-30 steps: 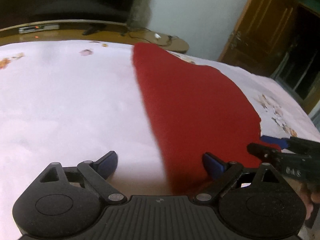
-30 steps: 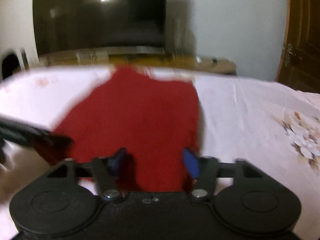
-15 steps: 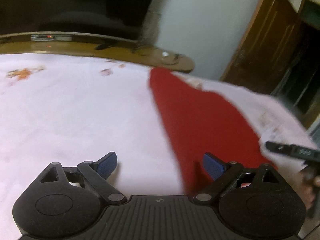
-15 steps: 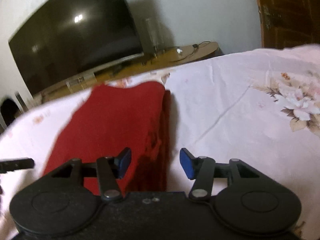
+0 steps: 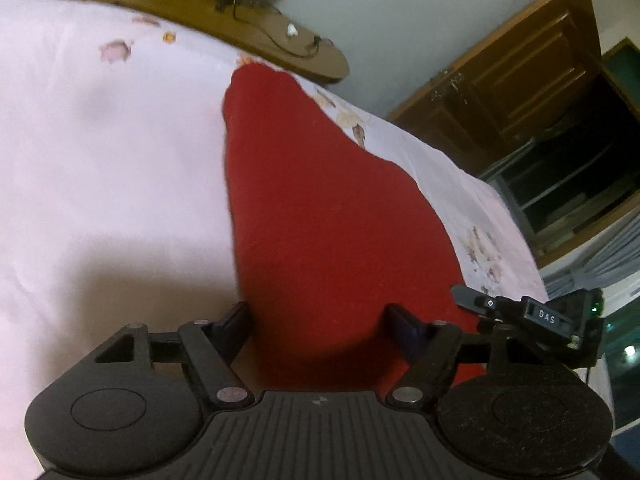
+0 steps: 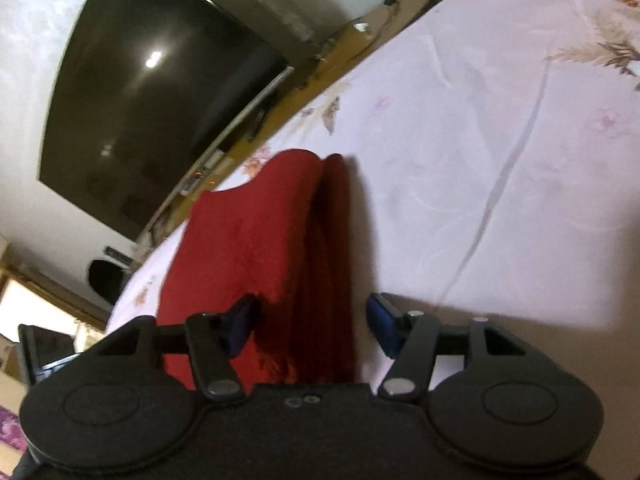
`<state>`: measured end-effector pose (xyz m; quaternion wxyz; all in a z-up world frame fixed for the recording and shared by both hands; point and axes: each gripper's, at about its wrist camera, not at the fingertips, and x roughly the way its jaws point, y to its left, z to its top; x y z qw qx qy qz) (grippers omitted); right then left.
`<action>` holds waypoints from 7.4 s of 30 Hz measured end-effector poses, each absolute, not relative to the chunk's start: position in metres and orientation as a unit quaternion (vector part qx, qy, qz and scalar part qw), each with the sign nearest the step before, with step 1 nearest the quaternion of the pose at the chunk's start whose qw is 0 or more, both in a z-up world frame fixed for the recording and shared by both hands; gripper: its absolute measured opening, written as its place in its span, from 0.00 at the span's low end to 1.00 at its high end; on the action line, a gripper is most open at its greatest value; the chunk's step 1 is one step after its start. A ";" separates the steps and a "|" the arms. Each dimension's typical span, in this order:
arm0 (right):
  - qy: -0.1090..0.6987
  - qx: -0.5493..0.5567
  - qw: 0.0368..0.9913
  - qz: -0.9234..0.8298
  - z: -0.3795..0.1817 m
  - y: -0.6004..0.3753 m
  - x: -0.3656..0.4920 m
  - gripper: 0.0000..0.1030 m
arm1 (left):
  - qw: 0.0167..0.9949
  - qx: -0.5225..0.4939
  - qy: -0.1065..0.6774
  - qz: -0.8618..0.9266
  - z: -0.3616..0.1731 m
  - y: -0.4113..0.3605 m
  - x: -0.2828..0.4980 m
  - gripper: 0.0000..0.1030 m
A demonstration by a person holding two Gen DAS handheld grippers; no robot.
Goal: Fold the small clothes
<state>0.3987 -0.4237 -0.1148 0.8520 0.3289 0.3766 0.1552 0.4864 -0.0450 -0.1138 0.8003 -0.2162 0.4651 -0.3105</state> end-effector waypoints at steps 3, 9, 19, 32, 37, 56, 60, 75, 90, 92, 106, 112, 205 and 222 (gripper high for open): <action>0.381 0.353 0.837 0.174 -0.119 -0.432 0.403 0.57 | 0.793 -0.234 0.462 -0.322 -0.122 -0.043 0.491 0.71; 0.379 0.354 0.829 0.207 -0.125 -0.418 0.415 0.54 | 0.813 -0.201 0.447 -0.314 -0.118 -0.061 0.492 0.71; 0.367 0.340 0.838 0.217 -0.123 -0.416 0.409 0.43 | 0.827 -0.178 0.433 -0.310 -0.113 -0.065 0.491 0.65; 0.357 0.335 0.846 0.212 -0.122 -0.417 0.405 0.40 | 0.824 -0.198 0.425 -0.318 -0.117 -0.059 0.492 0.58; 0.352 0.293 0.868 0.189 -0.103 -0.399 0.401 0.36 | 0.817 -0.220 0.419 -0.331 -0.110 -0.050 0.492 0.50; 0.332 0.291 0.846 0.299 -0.060 -0.230 0.412 0.32 | 0.861 -0.214 0.375 -0.268 -0.061 0.160 0.444 0.50; 0.360 0.304 0.822 0.320 -0.086 -0.172 0.427 0.32 | 0.864 -0.232 0.387 -0.224 -0.085 0.217 0.433 0.50; 0.405 0.261 0.822 0.302 -0.113 -0.126 0.435 0.33 | 0.855 -0.308 0.371 -0.191 -0.141 0.257 0.412 0.63; 0.372 0.332 0.819 0.285 -0.120 -0.143 0.456 0.43 | 0.851 -0.322 0.374 -0.182 -0.133 0.264 0.441 0.68; 0.367 0.345 0.817 0.279 -0.125 -0.145 0.459 0.41 | 0.849 -0.325 0.376 -0.178 -0.135 0.263 0.448 0.68; 0.340 0.357 0.828 0.267 -0.106 -0.156 0.476 0.45 | 0.843 -0.344 0.369 -0.186 -0.135 0.272 0.461 0.68; 0.379 0.333 0.824 0.257 -0.122 -0.136 0.491 0.24 | 0.845 -0.332 0.378 -0.181 -0.137 0.267 0.467 0.68; 0.273 0.006 0.955 0.118 0.045 -0.108 0.056 0.77 | 0.962 -0.069 0.259 -0.044 0.069 0.152 0.026 1.00; 0.258 -0.001 0.959 0.115 0.052 -0.100 0.050 0.77 | 0.965 -0.054 0.251 -0.043 0.078 0.144 0.018 1.00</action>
